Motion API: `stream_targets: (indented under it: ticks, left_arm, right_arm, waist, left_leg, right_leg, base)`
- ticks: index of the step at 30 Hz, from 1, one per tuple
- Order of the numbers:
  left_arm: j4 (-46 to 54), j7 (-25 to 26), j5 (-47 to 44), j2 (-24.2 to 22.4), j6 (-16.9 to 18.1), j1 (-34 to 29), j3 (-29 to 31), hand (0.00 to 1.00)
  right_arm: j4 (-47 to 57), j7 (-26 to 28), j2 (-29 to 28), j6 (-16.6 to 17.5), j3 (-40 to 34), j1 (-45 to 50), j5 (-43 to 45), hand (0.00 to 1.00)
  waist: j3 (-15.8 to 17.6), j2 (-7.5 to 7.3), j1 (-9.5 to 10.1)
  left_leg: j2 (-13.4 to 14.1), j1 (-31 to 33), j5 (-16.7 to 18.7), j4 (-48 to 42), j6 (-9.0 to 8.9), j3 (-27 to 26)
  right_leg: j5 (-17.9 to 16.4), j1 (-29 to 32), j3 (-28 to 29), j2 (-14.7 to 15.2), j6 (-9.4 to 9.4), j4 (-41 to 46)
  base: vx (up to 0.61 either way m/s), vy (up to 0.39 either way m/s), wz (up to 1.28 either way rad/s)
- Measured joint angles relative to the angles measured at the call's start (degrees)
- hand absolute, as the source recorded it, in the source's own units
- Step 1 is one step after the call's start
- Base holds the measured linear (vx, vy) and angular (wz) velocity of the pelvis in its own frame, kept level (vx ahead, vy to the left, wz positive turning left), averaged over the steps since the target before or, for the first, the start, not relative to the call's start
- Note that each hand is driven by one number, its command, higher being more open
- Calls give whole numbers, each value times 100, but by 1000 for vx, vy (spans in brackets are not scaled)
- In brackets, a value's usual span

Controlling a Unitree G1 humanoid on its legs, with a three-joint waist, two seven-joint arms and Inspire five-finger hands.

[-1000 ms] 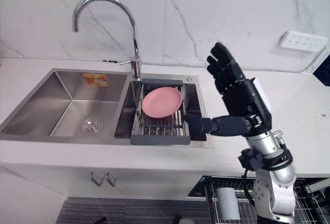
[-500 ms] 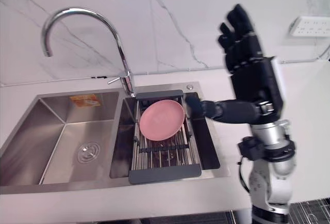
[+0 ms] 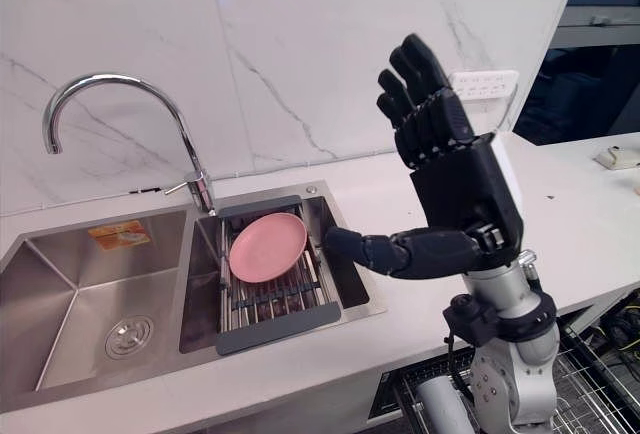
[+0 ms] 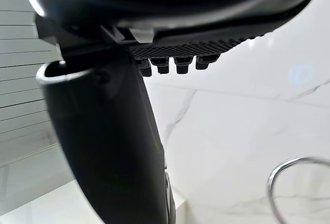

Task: Walk over to the sink, pick up the cup, carry it to the dishwasher, place the cup inside the dishwasher, then close the dishwasher door

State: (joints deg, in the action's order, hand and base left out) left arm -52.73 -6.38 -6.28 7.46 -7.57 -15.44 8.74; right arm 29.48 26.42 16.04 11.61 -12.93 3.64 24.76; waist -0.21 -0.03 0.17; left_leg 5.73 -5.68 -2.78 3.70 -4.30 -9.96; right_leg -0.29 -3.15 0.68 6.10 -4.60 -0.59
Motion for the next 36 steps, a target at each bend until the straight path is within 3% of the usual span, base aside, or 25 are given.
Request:
stream_targets:
  ticks: [5, 11, 23, 31, 36]
  left_arm:
    - [-710, -102, -623, 291, -129, 162, 233, 100]
    - [-947, -95, -593, 237, 250, 156, 491, 100]
    - [-862, -89, -317, 214, 290, 174, 599, 100]
    - [-771, -57, -242, 204, 152, 281, 602, 100]
    - [-757, -15, -155, 174, 83, 330, 606, 100]
  right_arm:
    - [-4, -455, 857, -33, 40, -45, -2545, 100]
    - [-127, -309, 1315, -115, 380, -627, -3922, 100]
    - [-598, 374, 1364, -134, 1683, -1268, -4993, 100]
    - [-1486, 374, 1281, -294, 2267, -1682, -5860, 100]
    - [-1930, 36, 1058, -404, 2477, -1818, -6124, 100]
  waist:
    - [-127, -220, -109]
    - [-136, -255, -122]
    - [-155, -358, -73]
    - [-152, -440, 70]
    - [-164, -462, 86]
  left_leg:
    - [143, -46, -67, 160, -107, -178]
    - [187, -60, -63, 161, -140, -81]
    - [182, 27, -66, 167, -155, 76]
    - [176, 141, -94, 167, -167, 208]
    - [180, 180, -125, 167, -170, 271]
  right_leg:
    - [195, 3, -764, 104, -67, -88]
    - [330, -258, -992, 61, -126, -345]
    - [321, -279, -1200, 71, -131, -420]
    - [323, -268, -1343, 73, -133, -420]
    - [325, -266, -1397, 68, -130, -420]
  base:
    - [38, -53, -12]
    - [63, -39, 12]
    - [-37, 3, 7]
    - [-18, -3, 9]
    - [-42, 1, 6]
